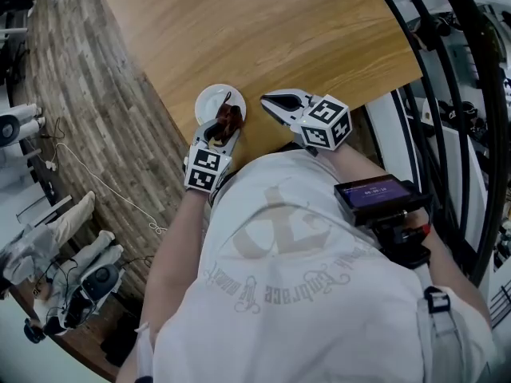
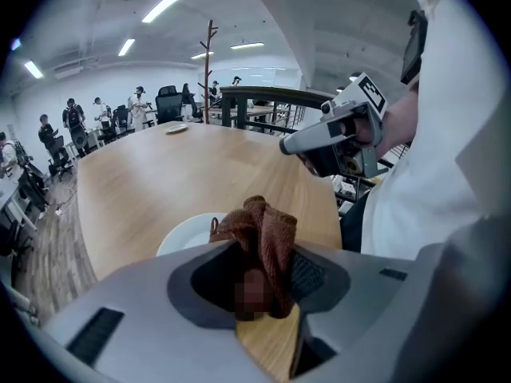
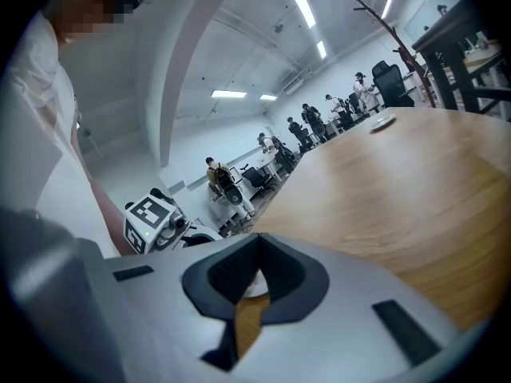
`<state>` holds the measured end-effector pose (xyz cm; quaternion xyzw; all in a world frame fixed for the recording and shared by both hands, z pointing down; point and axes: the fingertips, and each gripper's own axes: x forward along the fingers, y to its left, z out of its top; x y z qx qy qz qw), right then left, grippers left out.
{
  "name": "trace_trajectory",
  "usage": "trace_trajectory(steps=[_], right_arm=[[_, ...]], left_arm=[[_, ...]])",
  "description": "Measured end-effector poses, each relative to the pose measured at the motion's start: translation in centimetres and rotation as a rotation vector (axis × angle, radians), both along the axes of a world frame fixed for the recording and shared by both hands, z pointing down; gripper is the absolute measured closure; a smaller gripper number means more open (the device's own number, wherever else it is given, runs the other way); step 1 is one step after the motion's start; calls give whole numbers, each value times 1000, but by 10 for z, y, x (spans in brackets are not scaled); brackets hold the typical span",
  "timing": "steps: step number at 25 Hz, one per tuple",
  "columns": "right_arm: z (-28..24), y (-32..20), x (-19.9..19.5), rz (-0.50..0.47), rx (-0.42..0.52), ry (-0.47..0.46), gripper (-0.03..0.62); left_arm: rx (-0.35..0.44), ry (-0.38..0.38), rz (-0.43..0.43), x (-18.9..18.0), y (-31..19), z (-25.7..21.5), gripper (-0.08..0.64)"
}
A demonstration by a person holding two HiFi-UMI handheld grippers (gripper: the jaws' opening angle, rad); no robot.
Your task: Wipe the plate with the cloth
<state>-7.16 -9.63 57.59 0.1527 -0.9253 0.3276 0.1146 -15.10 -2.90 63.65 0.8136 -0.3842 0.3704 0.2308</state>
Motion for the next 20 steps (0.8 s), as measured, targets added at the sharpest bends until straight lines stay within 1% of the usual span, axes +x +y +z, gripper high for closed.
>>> trace_trajectory(steps=[7, 9, 11, 13, 15, 20], right_arm=[[0, -2, -8, -58, 7, -3, 580], [0, -1, -12, -72, 17, -1, 580], [-6, 1, -15, -85, 31, 2, 580], [-15, 2, -19, -93, 43, 5, 580], [-25, 1, -24, -99, 56, 4, 580], [-52, -6, -36, -115, 119, -22, 580]], left_arm=[[5, -87, -104, -38, 4, 5, 393], [24, -112, -140, -49, 5, 6, 393], [55, -115, -180, -57, 5, -1, 393], [85, -91, -216, -63, 5, -16, 393], [119, -50, -250, -67, 3, -32, 393], [226, 85, -379, -73, 1, -68, 393]])
